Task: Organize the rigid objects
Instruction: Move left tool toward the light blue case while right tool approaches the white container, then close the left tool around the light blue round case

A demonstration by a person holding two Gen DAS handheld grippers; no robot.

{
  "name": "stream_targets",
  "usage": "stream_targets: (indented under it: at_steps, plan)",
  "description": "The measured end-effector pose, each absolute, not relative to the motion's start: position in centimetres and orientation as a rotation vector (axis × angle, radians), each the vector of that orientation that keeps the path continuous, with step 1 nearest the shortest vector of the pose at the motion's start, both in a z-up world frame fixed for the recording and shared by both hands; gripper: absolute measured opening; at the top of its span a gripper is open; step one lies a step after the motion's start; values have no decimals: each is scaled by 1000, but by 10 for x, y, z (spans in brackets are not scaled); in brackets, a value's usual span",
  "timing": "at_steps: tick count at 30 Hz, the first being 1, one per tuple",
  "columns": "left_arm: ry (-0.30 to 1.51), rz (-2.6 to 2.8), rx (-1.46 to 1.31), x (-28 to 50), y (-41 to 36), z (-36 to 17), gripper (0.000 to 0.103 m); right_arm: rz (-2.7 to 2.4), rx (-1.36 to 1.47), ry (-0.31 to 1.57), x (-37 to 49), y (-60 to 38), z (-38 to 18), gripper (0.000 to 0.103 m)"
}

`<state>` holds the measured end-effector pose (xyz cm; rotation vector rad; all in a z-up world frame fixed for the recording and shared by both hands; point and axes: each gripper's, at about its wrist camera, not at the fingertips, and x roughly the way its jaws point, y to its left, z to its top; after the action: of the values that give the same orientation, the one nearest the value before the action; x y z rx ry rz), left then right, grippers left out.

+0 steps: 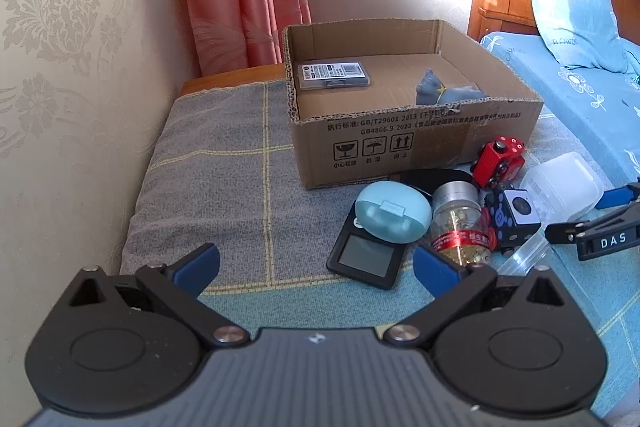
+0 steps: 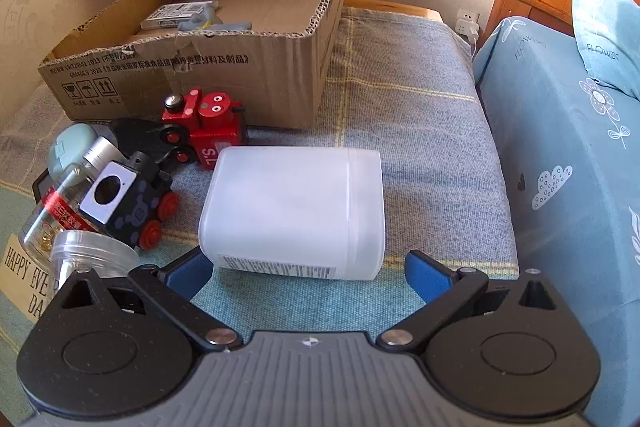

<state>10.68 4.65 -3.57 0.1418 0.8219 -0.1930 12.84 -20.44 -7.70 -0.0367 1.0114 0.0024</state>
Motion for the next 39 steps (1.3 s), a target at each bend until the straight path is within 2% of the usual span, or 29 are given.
stream_targets:
  at_steps: [12,21,36,39]
  plan:
    - [848,-180,116,157,22,-40,102,24,-74,964,122,-204,-81,103]
    - [903,-178,131,192,-5,-63,102,24,-76,953,120,-204,-81,103]
    - [896,-190,147,160,23,-68,102,29,-78,934,116,-205,-81,103]
    - [868,-208,161,155,22,-69,98,31,-79,927,115,-205,-82,103]
